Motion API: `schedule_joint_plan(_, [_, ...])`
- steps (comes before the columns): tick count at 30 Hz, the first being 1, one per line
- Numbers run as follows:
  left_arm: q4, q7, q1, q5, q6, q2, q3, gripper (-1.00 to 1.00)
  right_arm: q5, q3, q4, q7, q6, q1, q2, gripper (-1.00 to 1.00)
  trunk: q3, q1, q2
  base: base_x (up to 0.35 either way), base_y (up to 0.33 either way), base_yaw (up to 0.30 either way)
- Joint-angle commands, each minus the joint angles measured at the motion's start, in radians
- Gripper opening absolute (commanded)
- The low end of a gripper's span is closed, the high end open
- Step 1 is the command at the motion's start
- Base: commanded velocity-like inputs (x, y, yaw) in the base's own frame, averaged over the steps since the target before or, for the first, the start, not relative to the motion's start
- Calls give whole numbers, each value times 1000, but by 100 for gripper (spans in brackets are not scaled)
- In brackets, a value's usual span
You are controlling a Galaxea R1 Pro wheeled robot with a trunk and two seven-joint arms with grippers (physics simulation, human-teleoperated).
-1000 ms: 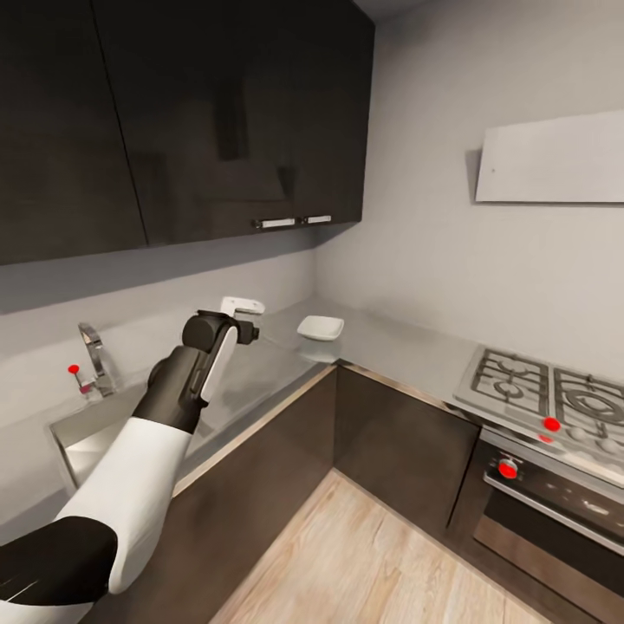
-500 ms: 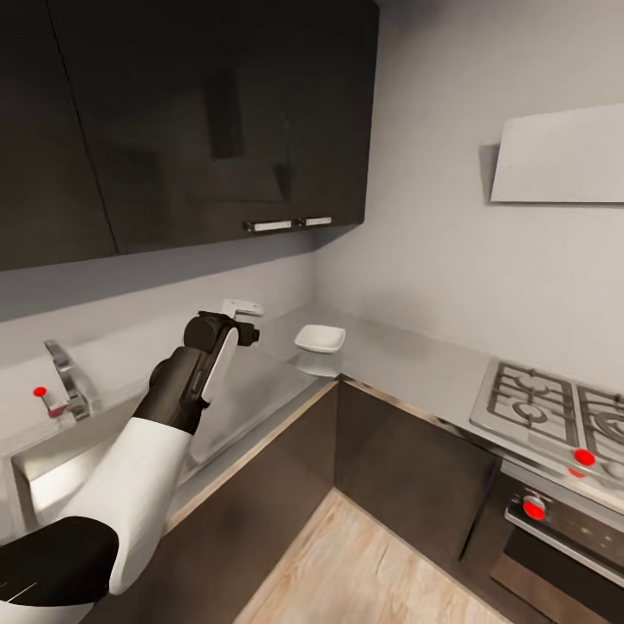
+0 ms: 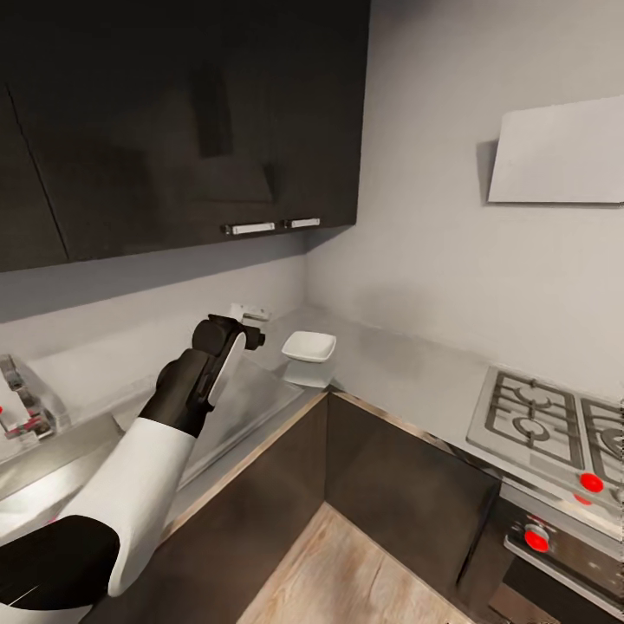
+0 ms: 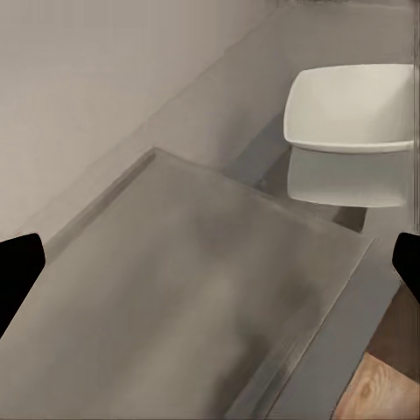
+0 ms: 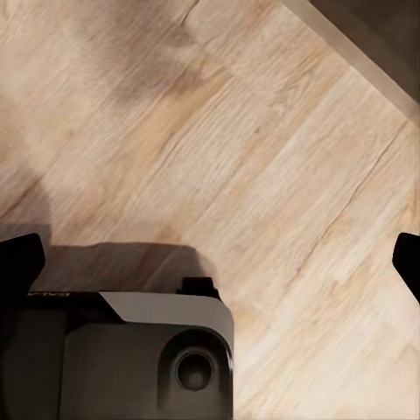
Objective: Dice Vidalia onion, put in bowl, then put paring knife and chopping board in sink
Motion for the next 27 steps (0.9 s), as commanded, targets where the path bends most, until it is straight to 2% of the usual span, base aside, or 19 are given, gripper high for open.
schedule_joint_plan(1, [0,8,0,7,1,0,-1,100,11,-8,1,-2,-2,0,0,100,0,0,-1,14,-12,-175])
schedule_joint_plan(8, [9,8,0,9,-1,0,-1,100,11,-8,1,8,-1,1,2,100,3,0,-1,7,-3,-218])
schedule_joint_plan(13, [23,8,0,8,-2,0,-1,100,11,-8,1,8,-1,1,3,100,3,0,-1,93,0,-68])
schedule_joint_plan(27, [40,8,0,9,-2,0,-2,100,11,-8,1,7,3,0,6,100,4,0,-1,282,0,-4])
